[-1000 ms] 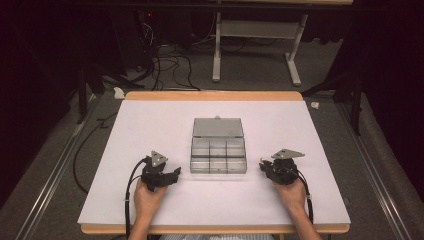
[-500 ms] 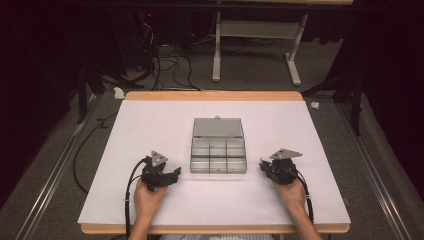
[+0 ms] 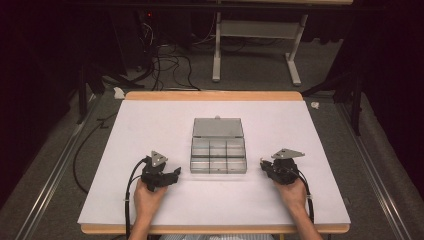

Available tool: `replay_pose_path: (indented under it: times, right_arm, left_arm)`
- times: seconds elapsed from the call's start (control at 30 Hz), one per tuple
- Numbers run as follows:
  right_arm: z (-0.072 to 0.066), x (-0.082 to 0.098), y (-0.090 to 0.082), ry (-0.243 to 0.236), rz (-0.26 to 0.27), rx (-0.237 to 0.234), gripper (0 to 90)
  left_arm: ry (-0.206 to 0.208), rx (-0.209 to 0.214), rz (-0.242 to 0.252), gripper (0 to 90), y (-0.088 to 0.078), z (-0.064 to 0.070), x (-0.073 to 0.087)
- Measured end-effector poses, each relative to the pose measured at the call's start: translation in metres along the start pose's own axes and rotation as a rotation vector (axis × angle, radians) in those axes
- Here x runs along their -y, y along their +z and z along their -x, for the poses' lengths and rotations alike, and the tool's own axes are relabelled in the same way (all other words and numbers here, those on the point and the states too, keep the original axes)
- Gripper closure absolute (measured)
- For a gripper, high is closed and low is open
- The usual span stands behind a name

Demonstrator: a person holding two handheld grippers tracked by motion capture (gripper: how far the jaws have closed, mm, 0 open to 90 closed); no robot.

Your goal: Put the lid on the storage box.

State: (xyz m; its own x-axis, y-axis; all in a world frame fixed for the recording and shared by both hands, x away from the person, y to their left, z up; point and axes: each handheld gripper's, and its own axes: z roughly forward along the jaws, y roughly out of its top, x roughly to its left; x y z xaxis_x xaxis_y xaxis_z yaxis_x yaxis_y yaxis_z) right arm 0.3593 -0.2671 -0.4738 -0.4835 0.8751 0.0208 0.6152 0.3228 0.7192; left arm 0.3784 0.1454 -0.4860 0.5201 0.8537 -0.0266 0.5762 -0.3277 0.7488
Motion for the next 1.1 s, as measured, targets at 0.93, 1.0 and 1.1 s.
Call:
replay_pose_path:
  times: [0.93,1.0,1.1]
  right_arm:
    - [-0.006,-0.01,-0.022,0.0,0.073,-0.043,82.2]
    - [-0.007,-0.011,-0.023,0.0,0.077,-0.046,82.2]
    - [-0.008,-0.012,-0.024,-0.003,0.084,-0.054,82.2]
  left_arm:
    - [0.0,0.001,0.0,31.5,0.0,0.0,0.0]
    - [0.0,0.001,-0.001,31.5,0.0,0.0,0.0]
    - [0.001,0.001,-0.001,31.4,0.0,0.0,0.0]
